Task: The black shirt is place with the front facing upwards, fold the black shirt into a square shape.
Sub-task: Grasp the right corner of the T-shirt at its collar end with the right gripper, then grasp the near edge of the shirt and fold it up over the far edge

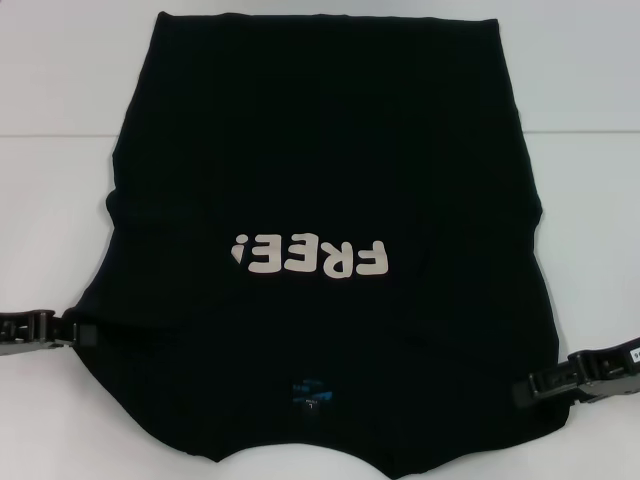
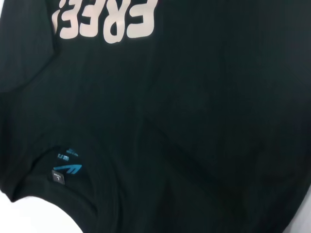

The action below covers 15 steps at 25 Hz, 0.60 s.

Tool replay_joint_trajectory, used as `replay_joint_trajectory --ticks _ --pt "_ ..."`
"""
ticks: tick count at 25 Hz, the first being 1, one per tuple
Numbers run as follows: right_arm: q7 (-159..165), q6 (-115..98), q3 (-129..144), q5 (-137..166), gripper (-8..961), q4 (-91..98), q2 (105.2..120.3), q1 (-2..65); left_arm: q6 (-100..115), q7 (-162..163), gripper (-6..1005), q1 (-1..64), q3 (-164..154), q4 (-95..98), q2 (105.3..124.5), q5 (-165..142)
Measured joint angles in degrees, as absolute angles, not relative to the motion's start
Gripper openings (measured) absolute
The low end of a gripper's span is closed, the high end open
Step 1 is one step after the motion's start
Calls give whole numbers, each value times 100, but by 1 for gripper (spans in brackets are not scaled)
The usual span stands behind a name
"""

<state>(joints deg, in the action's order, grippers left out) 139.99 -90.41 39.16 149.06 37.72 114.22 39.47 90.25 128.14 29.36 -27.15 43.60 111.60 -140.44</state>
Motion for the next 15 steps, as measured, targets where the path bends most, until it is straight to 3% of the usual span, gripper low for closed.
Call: replay_joint_trajectory --ticks 12,15 --pt "13911 -8921 3967 14911 714 3776 11454 3946 9018 12813 37 2933 -2706 4359 11161 -14003" --pt "13936 -8858 4053 14914 583 3770 11455 3948 9019 12803 37 2927 -2706 4359 11156 -13970"
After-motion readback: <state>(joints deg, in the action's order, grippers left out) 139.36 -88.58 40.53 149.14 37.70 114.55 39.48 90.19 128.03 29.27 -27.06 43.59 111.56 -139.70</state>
